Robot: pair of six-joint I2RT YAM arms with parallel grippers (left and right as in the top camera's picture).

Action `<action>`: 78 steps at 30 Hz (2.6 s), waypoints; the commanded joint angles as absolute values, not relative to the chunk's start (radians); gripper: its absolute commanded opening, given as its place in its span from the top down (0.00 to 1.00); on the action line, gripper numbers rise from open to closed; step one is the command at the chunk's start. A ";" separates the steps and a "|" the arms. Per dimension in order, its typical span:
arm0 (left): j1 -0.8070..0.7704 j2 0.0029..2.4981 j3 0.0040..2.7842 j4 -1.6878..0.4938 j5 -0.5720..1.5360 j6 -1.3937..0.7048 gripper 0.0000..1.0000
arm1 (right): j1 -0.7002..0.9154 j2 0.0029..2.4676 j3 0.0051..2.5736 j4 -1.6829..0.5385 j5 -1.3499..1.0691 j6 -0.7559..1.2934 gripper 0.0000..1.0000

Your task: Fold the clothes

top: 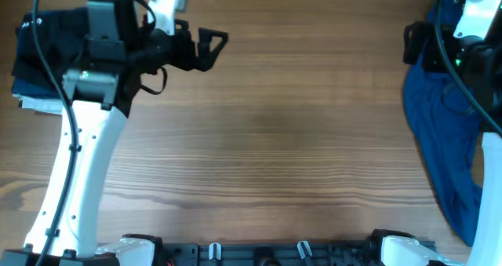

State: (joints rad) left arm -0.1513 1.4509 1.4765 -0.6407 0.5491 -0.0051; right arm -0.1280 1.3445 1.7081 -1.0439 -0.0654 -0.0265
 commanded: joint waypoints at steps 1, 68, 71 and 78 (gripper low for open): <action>-0.224 1.448 1.475 -0.672 0.522 -0.042 0.00 | -0.126 1.356 1.709 -1.045 -0.052 -0.019 0.00; 0.016 0.236 0.084 0.038 0.207 -0.143 0.00 | -0.126 1.366 1.709 -1.045 -0.052 -0.020 0.00; 0.016 0.191 0.083 0.001 0.200 -0.142 0.00 | -0.126 1.366 1.709 -1.045 -0.052 -0.020 0.00; 0.016 0.115 0.025 0.014 0.162 -0.143 0.00 | -0.126 1.366 1.709 -1.045 -0.052 -0.020 0.00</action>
State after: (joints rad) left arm 0.0090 0.1604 0.0841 -0.0074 0.1848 -0.1341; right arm -0.1280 1.3579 1.7081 -1.0477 -0.0654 -0.0246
